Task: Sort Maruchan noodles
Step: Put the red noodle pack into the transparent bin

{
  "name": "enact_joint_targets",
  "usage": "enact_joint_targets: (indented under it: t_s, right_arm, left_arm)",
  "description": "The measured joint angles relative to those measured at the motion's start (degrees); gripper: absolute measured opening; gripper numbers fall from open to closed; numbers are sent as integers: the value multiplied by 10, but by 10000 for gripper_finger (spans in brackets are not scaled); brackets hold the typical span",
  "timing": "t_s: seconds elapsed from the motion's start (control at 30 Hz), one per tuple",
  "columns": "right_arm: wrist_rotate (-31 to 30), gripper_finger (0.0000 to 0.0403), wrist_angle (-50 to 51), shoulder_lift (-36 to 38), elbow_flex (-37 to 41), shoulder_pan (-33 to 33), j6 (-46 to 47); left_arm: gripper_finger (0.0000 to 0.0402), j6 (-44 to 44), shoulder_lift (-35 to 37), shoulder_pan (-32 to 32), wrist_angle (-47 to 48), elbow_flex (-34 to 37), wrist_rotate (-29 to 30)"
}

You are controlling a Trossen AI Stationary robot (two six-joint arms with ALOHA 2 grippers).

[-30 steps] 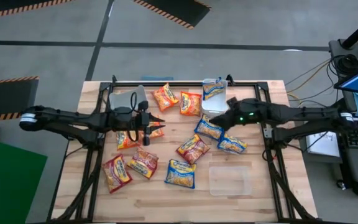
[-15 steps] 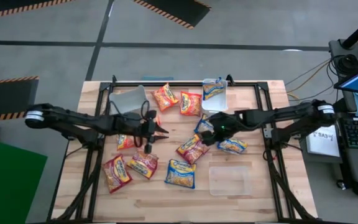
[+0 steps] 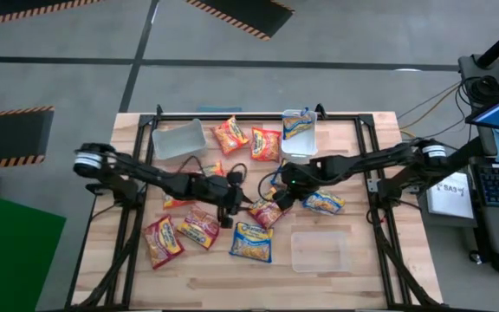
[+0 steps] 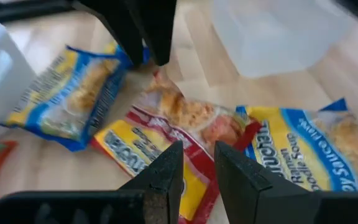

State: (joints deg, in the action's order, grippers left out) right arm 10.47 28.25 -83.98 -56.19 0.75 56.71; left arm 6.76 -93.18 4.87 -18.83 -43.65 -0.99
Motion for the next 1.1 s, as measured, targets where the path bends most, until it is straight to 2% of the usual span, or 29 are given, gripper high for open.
enact_joint_targets:
  t_s: [0.3, 0.63, 1.1]
  right_arm:
    - [-20, 219, 2, -37, 2, 0, -10]
    - [-80, 219, -5, -50, 3, 0, -29]
    - [-90, 219, -37, -71, 4, 0, -40]
  left_arm:
    - [53, 2, -91, 0, -1, -33, 0]
    - [43, 15, -122, -1, -3, -27, 5]
    - [42, 15, -134, -7, -7, -26, 5]
